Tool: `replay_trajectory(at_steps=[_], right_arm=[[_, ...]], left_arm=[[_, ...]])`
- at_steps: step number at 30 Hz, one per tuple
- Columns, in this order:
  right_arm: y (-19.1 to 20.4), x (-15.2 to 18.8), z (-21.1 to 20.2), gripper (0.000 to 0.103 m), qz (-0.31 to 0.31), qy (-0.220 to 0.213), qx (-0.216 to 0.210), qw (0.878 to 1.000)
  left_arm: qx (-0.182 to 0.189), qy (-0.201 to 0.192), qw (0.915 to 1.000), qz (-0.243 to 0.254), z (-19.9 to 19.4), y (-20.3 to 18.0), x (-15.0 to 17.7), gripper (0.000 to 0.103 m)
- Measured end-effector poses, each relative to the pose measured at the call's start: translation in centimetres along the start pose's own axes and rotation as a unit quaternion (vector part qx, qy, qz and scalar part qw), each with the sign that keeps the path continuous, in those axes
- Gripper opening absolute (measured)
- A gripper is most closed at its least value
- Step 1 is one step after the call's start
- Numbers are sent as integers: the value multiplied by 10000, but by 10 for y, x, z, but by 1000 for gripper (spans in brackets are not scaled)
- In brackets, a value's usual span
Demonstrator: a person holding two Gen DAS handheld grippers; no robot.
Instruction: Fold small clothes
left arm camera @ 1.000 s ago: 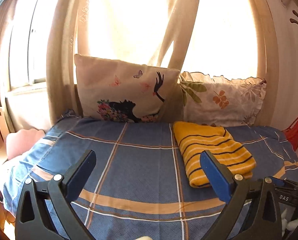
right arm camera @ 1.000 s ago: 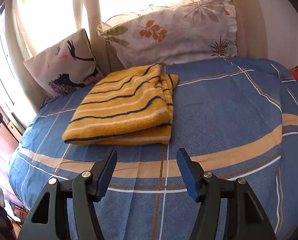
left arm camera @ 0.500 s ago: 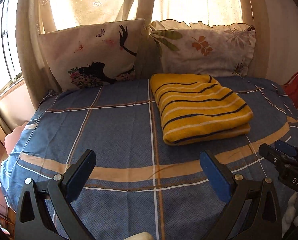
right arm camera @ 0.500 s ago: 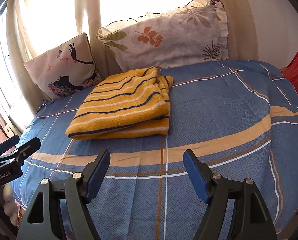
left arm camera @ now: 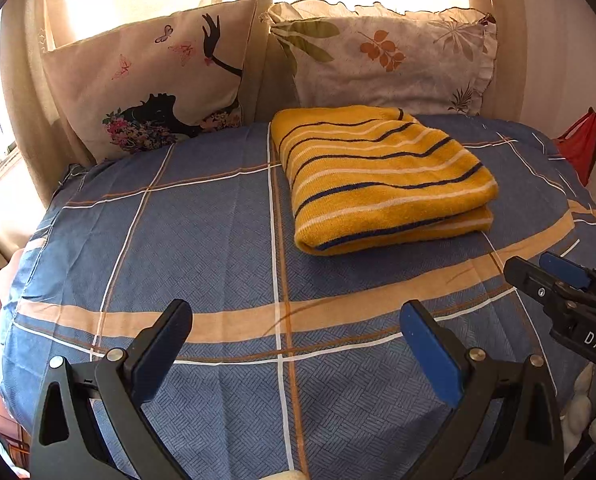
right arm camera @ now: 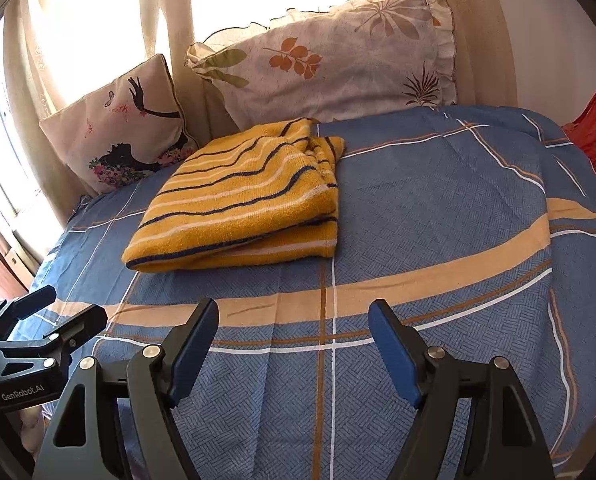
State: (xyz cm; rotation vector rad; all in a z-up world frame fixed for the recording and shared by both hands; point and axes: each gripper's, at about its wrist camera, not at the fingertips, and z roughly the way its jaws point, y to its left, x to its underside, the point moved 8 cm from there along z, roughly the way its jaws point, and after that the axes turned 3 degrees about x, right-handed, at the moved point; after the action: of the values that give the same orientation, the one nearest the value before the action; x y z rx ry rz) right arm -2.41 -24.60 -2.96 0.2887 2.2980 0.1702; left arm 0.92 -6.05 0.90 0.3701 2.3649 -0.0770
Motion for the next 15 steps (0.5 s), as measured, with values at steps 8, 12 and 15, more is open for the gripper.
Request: replay_trajectory(at_steps=[8,12,15], right_arm=[[6,1,2,82,-68,36,74,9999],[12,1,4,82,-143,52,85,9998],[15,2,5,83,-186,65,120,9997]], left_arm=[[171,191,9995,-175,10,5,6,103],[227,252,9991,-246,13,7,9,103],[259,281,9988,-298,15,9,10,103]])
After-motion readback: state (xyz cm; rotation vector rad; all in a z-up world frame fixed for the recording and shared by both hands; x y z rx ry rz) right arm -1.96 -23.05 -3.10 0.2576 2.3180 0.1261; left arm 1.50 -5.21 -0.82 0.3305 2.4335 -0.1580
